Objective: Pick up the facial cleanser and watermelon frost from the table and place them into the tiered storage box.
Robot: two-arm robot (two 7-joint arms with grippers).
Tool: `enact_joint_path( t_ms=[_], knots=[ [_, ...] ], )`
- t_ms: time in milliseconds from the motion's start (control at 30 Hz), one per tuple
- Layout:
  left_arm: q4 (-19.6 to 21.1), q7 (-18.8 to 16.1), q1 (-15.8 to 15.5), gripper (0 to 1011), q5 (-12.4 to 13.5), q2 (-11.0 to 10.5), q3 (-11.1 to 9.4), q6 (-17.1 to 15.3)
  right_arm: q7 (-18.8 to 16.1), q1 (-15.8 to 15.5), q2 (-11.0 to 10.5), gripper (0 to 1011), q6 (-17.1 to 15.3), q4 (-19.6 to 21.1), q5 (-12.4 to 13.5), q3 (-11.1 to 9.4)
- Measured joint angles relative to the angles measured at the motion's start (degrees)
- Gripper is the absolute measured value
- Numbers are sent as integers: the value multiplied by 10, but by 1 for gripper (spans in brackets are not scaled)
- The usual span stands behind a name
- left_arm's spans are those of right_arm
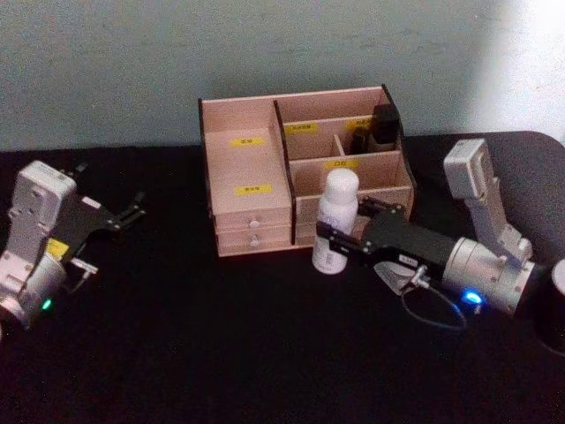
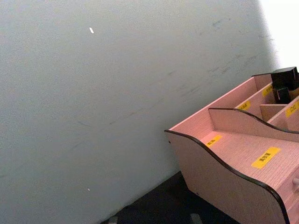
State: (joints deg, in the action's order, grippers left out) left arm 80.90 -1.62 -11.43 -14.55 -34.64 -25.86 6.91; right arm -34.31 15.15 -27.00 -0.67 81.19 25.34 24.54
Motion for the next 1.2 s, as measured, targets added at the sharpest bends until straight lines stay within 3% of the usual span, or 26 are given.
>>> enact_joint_path(
  t_ms=[200,467,767,1200],
  knots=[
    [0,0,0,1001,0,0,0,0,7,10,-1,593,-10,18,17,-4],
    [0,0,0,1001,0,0,0,0,38,43,18,593,-8,10,23,-8],
    [0,0,0,1001,0,0,0,0,70,98,51,593,5,-47,-6,-4],
    [0,0,0,1001,0,0,0,0,83,155,97,593,29,-140,-32,-10]
  ],
)
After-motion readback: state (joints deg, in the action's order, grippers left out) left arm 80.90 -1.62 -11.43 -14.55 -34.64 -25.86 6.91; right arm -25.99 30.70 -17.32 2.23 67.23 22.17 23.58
